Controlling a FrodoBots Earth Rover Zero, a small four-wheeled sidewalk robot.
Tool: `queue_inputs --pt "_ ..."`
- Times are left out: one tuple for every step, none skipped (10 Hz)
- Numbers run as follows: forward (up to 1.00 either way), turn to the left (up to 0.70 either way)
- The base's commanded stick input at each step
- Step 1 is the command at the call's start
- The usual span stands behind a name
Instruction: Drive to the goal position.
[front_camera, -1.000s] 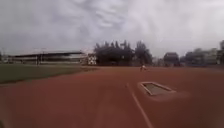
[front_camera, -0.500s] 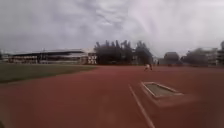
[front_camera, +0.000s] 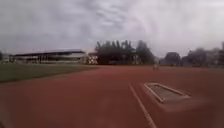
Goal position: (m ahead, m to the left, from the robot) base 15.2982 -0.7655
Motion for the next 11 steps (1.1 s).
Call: queue_inputs --pt "0.50 0.00" --pt "0.50 0.00" --pt "0.50 0.00" --pt "0.50 0.00" --pt "0.50 0.00" --pt "0.50 0.00" --pt "0.50 0.00" --pt "0.50 0.00" --pt "0.50 0.00" --pt "0.50 0.00" --pt "0.50 0.00"
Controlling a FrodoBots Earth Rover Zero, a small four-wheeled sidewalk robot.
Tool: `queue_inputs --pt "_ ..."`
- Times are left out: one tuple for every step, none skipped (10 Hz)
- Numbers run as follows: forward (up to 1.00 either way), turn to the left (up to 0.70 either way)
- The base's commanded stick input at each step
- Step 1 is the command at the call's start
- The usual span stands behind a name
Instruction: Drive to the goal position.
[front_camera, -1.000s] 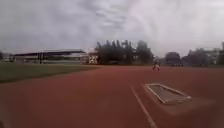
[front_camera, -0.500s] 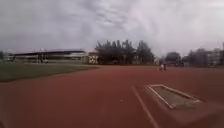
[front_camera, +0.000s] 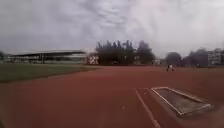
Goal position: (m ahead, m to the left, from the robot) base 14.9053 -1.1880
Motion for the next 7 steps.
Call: queue_inputs --pt "0.50 0.00" --pt "0.50 0.00" --pt "0.50 0.00" --pt "0.50 0.00" --pt "0.50 0.00" --pt "0.50 0.00" --pt "0.50 0.00"
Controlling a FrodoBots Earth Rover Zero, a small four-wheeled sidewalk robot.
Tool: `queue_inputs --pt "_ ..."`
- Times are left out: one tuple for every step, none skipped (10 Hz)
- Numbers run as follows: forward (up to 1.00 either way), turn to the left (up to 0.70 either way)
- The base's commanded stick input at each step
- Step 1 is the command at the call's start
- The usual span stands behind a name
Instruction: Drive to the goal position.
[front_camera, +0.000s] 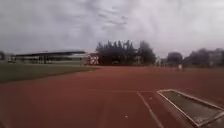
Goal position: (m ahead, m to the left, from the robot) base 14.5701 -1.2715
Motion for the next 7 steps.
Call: queue_inputs --pt "0.50 0.00" --pt "0.50 0.00" --pt "0.50 0.00" --pt "0.50 0.00" --pt "0.50 0.00" --pt "0.50 0.00" --pt "0.50 0.00"
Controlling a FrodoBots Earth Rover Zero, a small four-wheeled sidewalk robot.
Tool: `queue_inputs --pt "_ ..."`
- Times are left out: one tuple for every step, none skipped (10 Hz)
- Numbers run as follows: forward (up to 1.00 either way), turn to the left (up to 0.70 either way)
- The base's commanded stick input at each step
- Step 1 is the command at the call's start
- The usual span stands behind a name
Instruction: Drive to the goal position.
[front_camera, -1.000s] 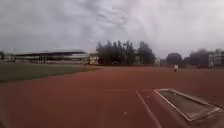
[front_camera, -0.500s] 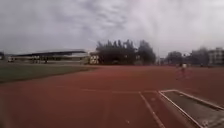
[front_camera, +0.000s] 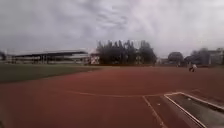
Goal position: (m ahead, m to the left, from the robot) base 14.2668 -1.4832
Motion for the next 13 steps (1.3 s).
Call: queue_inputs --pt "0.50 0.00" --pt "0.50 0.00" --pt "0.50 0.00" --pt "0.50 0.00" --pt "0.50 0.00" --pt "0.50 0.00" --pt "0.50 0.00" --pt "0.50 0.00" --pt "0.50 0.00" --pt "0.50 0.00" --pt "0.50 0.00" --pt "0.50 0.00" --pt "0.50 0.00"
